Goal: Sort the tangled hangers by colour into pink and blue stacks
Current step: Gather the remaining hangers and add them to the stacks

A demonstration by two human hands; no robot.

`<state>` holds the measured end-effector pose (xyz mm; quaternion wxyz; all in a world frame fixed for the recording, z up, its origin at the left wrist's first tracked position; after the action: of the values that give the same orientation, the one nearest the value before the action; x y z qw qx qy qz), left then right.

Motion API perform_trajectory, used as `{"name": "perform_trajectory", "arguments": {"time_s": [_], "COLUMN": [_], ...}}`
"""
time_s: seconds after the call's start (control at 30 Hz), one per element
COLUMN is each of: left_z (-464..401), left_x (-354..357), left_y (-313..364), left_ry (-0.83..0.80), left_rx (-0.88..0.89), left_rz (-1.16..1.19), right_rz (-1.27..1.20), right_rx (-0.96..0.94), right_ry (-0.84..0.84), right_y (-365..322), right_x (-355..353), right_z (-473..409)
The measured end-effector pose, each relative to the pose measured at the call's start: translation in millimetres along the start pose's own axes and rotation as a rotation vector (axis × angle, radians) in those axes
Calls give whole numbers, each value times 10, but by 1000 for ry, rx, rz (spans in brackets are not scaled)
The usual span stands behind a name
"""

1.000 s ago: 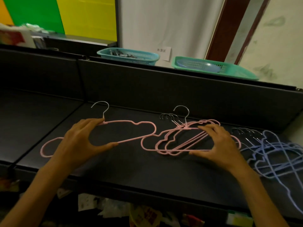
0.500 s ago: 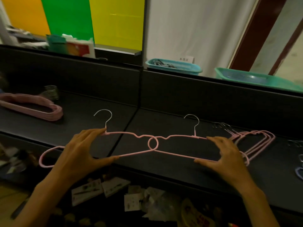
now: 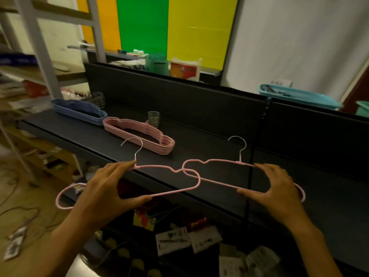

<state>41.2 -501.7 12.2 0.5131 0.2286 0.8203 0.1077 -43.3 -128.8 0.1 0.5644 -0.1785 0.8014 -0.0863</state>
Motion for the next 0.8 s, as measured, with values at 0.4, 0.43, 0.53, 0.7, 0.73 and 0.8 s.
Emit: {"name": "perform_trajectory", "arguments": {"time_s": [0.4,0.43,0.53,0.7,0.73,0.8], "left_z": [-783,-880,-1158,-1576,-1660,-1826], "left_x": [-331,-345,-343,-187,-150,-75], "left_y": [-1428,-1495,-1686,-1819,-1838,-1863], "left_ry": [-35,-47,-74,-167,-186,-218], "left_rx": [14,31,63,109,118,162], "left_rz": [-27,-30,-21,22,24,18], "right_rz": [-20,-19,-6,-7,-13,-9], "right_rx": [40,54,86,177,201,262], "right_ry": [87,103,142,153,159,162], "right_y": [-1057,-1091,-1178,-1153,-1146,-1134], "right_x": [760,781,812,836,826,815], "right_z": [-940,-987,-1121,-1213,-1219,-1214]}}
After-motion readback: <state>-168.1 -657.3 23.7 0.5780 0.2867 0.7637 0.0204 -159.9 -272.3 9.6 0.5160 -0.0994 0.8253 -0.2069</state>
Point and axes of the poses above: each hand's wrist, its own z-axis away from the middle knuckle, its own x-axis out of the palm, y = z × x, the point moved 8 cm from there along -z, towards the middle knuckle, and after that the axes turned 3 degrees about z, right-handed, at the moved point
